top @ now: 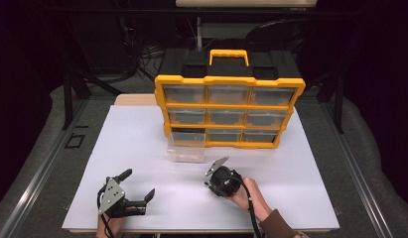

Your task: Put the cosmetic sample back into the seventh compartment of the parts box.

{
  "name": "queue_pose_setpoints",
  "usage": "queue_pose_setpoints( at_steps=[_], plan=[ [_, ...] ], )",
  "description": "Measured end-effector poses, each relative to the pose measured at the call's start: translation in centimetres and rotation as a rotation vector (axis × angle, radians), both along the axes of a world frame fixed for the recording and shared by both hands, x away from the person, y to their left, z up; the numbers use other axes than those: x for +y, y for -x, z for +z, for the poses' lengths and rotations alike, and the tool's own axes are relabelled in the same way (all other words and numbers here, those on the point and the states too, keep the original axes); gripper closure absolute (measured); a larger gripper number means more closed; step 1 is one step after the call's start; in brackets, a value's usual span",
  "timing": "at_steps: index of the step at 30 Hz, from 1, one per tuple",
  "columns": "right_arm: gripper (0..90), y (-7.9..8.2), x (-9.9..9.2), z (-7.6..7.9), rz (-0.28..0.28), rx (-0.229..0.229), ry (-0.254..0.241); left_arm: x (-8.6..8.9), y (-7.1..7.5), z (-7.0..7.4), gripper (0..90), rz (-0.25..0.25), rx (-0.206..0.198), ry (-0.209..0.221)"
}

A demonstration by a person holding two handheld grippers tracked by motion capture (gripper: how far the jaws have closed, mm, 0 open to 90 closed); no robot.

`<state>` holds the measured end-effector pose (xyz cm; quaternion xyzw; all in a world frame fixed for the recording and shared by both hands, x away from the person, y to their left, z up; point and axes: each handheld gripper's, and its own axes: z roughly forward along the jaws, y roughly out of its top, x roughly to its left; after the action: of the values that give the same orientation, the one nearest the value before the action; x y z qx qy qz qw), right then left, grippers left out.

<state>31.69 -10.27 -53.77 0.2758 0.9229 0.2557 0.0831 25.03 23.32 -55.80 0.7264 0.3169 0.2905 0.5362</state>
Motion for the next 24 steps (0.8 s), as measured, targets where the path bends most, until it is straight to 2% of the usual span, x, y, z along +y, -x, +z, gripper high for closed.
queue_pose_setpoints(
  at_steps=[5,8,24],
  plan=[
    [81.2,0.3,-0.5,0.6,-0.016,-0.044,-0.019,0.1,0.0,0.0,0.0,0.000,0.000,0.003],
    [81.1,0.4,-0.6,0.5,-0.025,-0.041,-0.024,0.0,0.0,0.0,0.0,-0.006,0.000,-0.001],
    [81.1,0.7,-2.0,1.0,-0.073,-0.125,-0.087,-0.1,0.0,0.0,0.1,-0.010,0.004,-0.004]
  ],
)
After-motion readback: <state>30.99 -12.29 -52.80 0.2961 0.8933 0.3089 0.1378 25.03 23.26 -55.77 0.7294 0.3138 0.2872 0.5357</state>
